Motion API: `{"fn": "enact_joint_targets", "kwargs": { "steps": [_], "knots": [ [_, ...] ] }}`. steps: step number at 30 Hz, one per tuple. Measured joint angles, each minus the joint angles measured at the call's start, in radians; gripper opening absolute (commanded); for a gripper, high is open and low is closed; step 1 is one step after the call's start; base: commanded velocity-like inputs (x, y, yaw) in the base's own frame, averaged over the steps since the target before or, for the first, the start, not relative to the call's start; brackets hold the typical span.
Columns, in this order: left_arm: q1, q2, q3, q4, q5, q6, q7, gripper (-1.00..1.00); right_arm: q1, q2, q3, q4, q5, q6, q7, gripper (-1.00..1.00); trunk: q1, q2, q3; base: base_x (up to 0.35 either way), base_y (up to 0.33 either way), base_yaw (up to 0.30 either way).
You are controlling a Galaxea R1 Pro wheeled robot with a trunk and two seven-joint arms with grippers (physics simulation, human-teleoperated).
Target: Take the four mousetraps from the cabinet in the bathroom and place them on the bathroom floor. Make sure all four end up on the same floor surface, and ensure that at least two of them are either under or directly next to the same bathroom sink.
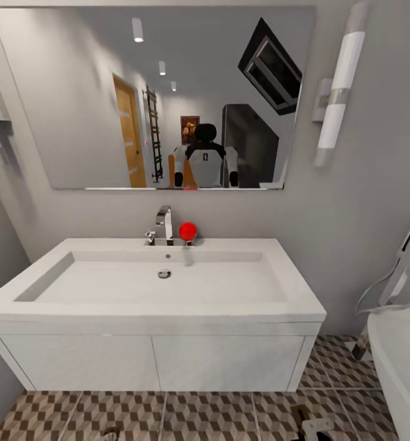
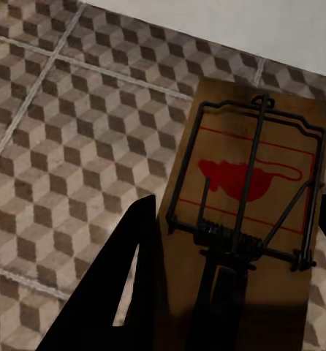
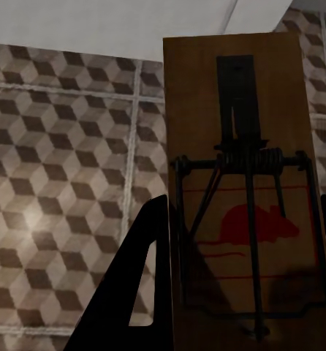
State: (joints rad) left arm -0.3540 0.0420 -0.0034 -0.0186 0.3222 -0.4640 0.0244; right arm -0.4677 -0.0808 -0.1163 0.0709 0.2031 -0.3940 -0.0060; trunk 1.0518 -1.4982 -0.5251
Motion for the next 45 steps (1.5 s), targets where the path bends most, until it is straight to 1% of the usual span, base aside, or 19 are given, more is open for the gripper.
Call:
{"fn": "enact_joint_targets", "kwargs": {
  "steps": [1, 2, 7, 9, 10, 12, 14, 21, 27, 45],
  "knots": [
    [-0.001, -0.001, 0.0, -0.034, -0.003, 0.004, 0.0, -1.0, 0.0, 0.0, 0.001, 0.0, 0.002, 0.0, 0.0, -1.0, 0.004, -0.007, -0.003, 0.0, 0.0, 0.0],
    [0.0, -0.001, 0.0, -0.05, -0.003, 0.006, 0.0, -1.0, 0.0, 0.0, 0.002, 0.0, 0.004, 0.0, -0.001, -1.0, 0.008, -0.014, -0.006, 0.0, 0.0, 0.0],
    [-0.001, 0.004, 0.0, -0.098, -0.004, 0.016, 0.005, -1.0, 0.0, 0.0, 0.004, -0.001, 0.008, 0.002, -0.008, -1.0, 0.027, -0.049, -0.022, 0.0, 0.0, 0.0],
    [-0.001, 0.006, 0.0, -0.122, -0.005, 0.072, 0.021, -1.0, 0.0, 0.0, 0.005, -0.001, 0.004, 0.002, -0.008, -1.0, 0.035, -0.063, -0.028, 0.0, 0.0, 0.0],
    [-0.001, 0.006, 0.0, -0.131, -0.004, 0.116, 0.03, -1.0, 0.0, 0.0, 0.005, 0.0, 0.002, 0.002, -0.007, -1.0, 0.038, -0.07, -0.031, 0.0, 0.0, 0.0],
    [-0.001, 0.003, 0.0, -0.138, -0.003, 0.149, 0.034, -1.0, 0.0, 0.0, 0.005, 0.0, -0.001, 0.002, -0.007, -1.0, 0.042, -0.077, -0.035, 0.0, 0.0, 0.0],
    [-0.001, -0.001, 0.004, -0.141, -0.002, 0.163, 0.037, -1.0, 0.0, 0.0, 0.005, 0.0, -0.002, 0.002, -0.007, -1.0, 0.042, -0.077, -0.035, 0.0, 0.0, 0.0],
    [-0.001, 0.007, 0.008, -0.141, -0.002, 0.136, 0.041, -1.0, 0.0, 0.002, 0.005, 0.0, 0.005, 0.002, -0.007, -1.0, 0.069, -0.126, -0.056, 0.0, 0.0, 0.0],
    [-0.001, 0.009, 0.007, -0.137, -0.007, 0.123, 0.045, -1.0, 0.0, 0.003, 0.005, 0.0, 0.004, 0.002, -0.007, -1.0, 0.092, -0.168, -0.075, 0.0, 0.0, 0.0],
    [-0.001, 0.014, 0.006, -0.132, -0.009, 0.108, 0.06, -1.0, 0.0, 0.001, 0.005, 0.0, 0.005, 0.0, -0.01, -1.0, 0.161, -0.294, -0.132, 0.0, 0.0, 0.0]
  ]
}}
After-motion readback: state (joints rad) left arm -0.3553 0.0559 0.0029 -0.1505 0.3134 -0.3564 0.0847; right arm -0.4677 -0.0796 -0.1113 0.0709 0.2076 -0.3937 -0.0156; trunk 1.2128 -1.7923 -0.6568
